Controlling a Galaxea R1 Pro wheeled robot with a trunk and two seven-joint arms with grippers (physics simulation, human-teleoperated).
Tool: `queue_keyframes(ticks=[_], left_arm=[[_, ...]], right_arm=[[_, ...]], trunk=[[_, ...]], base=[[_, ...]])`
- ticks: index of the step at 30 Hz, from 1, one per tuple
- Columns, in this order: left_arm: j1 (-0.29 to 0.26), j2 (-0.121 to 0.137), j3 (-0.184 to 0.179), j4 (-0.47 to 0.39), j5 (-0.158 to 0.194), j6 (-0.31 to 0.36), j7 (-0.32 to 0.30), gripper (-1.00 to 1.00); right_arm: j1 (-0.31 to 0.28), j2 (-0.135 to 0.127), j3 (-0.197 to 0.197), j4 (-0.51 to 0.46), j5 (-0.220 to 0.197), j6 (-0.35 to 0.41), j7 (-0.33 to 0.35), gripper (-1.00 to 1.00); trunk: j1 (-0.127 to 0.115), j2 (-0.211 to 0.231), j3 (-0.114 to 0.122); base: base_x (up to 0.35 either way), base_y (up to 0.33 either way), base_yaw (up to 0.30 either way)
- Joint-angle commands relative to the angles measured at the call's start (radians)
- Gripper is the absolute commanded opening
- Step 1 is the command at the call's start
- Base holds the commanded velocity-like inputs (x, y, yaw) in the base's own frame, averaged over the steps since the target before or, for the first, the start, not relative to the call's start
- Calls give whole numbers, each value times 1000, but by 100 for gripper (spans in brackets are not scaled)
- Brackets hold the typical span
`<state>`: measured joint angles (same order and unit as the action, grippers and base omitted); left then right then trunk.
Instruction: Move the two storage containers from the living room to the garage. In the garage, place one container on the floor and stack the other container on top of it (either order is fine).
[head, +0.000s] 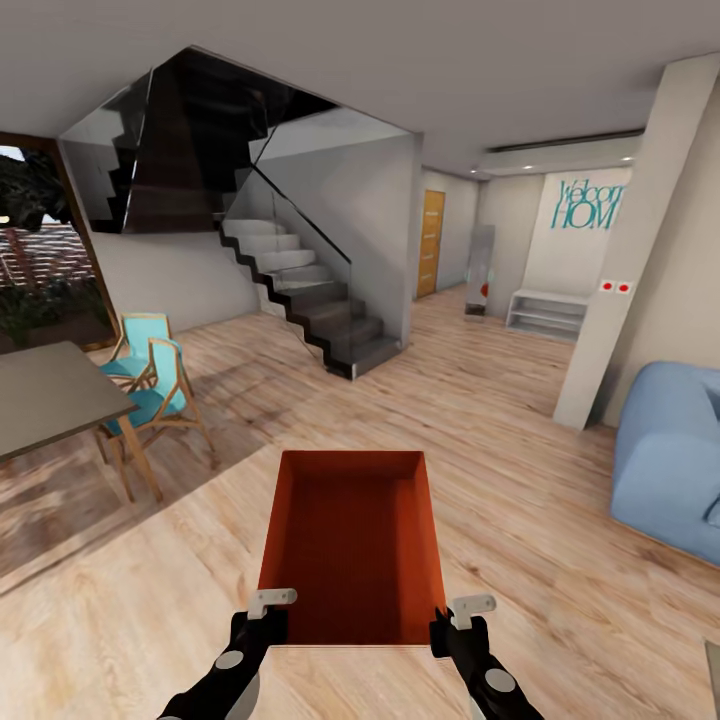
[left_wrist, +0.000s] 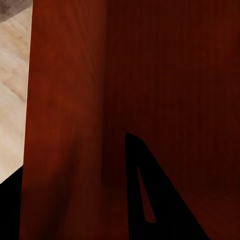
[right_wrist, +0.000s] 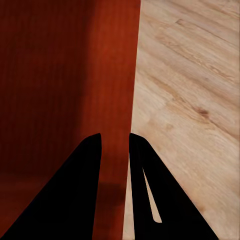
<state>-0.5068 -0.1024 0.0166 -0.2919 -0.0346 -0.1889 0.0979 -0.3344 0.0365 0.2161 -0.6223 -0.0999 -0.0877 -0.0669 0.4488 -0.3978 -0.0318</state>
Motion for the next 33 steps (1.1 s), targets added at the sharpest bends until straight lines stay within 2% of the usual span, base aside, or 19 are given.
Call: queue_keyframes(ticks=[1,7,28,33], left_arm=[[-1,21,8,3,1,-4,45,-100],[-1,21,8,3,1,-4,45,-100],[-1,21,8,3,1,-4,45,-100],[-1,21,8,3,1,-4,45,-100]], right_arm=[[-2,-1,13,-2,-6,-47,16,-100],[-2,-1,11,-2,-7,-47,16,-100],[-2,-1,12,-2,-2,-47,19,-100],[-2,-1,12,-2,-3,-47,17,-100]], trunk=[[1,-2,-2],[1,-2,-2],[1,-2,-2],[1,-2,-2]], base=[[328,72,0],[328,56,-41],[329,1,-254],[329,0,-59]])
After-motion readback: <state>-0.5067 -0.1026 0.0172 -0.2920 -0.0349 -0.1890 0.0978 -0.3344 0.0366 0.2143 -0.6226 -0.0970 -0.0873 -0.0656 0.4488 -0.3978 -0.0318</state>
